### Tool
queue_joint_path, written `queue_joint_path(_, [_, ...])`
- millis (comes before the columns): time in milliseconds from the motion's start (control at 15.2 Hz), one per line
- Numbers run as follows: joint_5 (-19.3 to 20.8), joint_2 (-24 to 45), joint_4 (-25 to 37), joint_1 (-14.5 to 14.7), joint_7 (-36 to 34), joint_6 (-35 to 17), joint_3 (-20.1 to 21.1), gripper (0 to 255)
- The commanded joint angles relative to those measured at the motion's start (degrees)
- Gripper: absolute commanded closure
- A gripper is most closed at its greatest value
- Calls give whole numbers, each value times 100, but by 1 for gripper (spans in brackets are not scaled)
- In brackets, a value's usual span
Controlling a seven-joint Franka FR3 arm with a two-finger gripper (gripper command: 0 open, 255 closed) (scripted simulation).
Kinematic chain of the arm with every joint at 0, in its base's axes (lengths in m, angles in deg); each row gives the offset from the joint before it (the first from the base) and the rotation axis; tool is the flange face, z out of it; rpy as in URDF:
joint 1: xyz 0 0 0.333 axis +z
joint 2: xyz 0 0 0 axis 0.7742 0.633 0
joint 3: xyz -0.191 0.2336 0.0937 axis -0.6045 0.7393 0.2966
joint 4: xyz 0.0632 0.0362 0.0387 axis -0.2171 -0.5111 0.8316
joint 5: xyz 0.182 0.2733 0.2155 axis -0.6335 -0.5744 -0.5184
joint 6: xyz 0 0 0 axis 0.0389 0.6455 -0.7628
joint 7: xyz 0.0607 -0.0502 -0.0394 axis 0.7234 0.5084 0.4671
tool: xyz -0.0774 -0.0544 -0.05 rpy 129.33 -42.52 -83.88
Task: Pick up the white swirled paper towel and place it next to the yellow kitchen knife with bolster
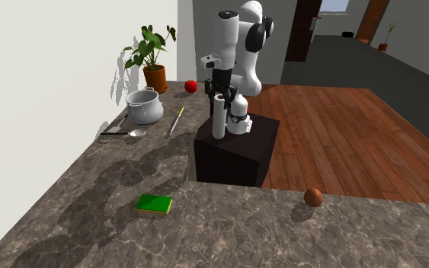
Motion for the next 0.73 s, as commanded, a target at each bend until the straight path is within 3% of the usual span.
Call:
queue_joint_path(0, [18, -340, -208, -40, 205, 128, -158, 255])
queue_joint_path(660, [426, -1918, -944, -319, 1237, 929, -1035, 255])
